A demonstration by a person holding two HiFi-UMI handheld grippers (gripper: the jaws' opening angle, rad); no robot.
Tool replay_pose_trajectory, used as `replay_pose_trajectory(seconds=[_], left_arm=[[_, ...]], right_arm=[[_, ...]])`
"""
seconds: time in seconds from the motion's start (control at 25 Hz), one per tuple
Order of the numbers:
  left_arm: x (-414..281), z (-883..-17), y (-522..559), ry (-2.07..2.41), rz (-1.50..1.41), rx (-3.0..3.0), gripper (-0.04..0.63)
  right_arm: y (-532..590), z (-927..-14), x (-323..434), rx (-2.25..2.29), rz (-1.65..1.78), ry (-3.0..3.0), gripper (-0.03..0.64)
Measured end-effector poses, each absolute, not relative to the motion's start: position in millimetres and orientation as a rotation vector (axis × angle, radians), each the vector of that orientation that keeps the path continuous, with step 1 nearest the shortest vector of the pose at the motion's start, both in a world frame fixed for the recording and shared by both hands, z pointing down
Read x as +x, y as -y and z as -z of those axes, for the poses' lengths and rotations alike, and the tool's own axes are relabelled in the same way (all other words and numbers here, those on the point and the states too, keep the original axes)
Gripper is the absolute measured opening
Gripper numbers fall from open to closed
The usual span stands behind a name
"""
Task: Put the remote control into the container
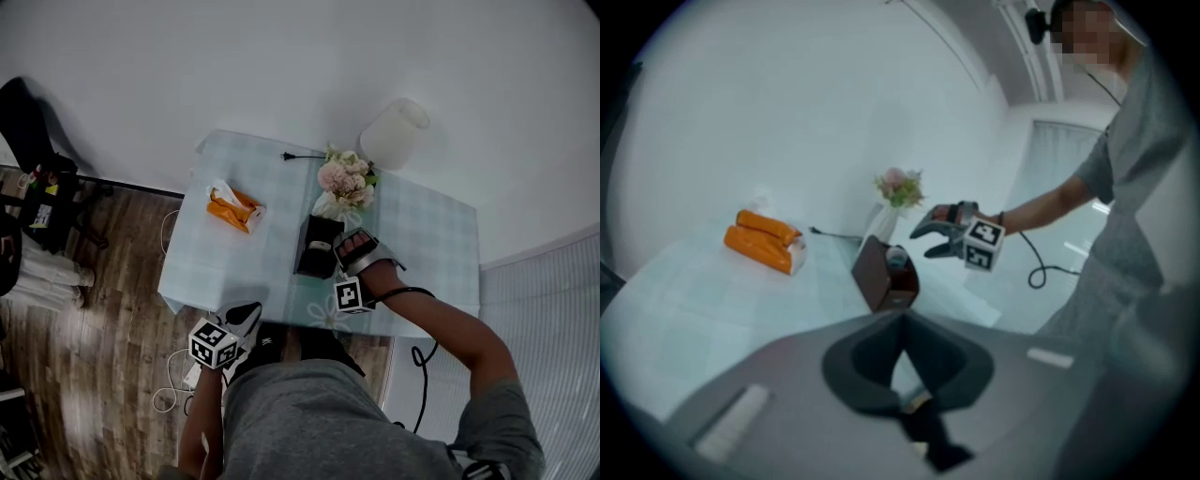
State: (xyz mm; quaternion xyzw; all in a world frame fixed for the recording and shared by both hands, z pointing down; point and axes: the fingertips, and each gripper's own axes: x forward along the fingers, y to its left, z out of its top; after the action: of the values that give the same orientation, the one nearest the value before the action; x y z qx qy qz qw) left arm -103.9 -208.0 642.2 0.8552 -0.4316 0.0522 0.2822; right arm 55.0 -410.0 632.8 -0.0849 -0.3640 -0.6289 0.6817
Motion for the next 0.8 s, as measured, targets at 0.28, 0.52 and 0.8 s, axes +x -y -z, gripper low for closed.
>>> replay_pose_trajectory(seconds=[0.28,0.52,0.8], left_arm=[[-92,-636,220,1.095,-0.194,2.341,0.000],[-83,-626,230,1.046,-0.249,2.395,0.000],[-77,-611,243,1.028,-0.265,2.444,0.000]], right_arm=[[386,-624,67,-0.037,1.300,1.005,0.267],[365,-619,73,0.069,1.189,1.161,0.267],[349,-626,88,0.182,0.993,1.340,0.265]])
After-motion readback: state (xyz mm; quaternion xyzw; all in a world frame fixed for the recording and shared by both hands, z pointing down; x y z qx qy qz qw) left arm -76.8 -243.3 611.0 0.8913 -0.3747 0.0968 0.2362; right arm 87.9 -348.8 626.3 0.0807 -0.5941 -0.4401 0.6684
